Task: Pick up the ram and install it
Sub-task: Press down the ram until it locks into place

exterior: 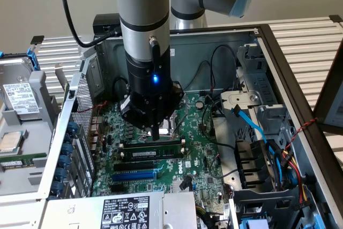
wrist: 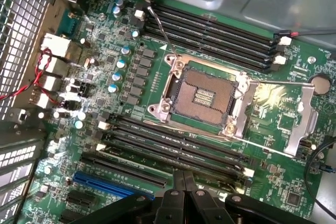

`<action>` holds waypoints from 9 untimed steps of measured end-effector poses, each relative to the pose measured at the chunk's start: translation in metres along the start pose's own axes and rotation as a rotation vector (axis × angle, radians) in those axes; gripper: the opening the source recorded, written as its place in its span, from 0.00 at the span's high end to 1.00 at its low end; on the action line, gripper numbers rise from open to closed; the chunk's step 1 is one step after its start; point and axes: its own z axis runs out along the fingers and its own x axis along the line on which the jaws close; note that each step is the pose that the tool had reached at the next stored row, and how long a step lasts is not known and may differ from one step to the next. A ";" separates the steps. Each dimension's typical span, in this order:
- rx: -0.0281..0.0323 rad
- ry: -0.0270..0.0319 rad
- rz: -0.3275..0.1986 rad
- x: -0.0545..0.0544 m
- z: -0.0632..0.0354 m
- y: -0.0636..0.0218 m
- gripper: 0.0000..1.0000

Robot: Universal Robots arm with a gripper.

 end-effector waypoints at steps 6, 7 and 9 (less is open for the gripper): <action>-0.0055 0.0029 0.075 0.000 0.0000 0.0001 0.89; -0.0064 0.0034 0.088 0.000 0.0000 0.0001 0.89; -0.0083 0.0044 0.112 0.001 0.0000 0.0001 0.89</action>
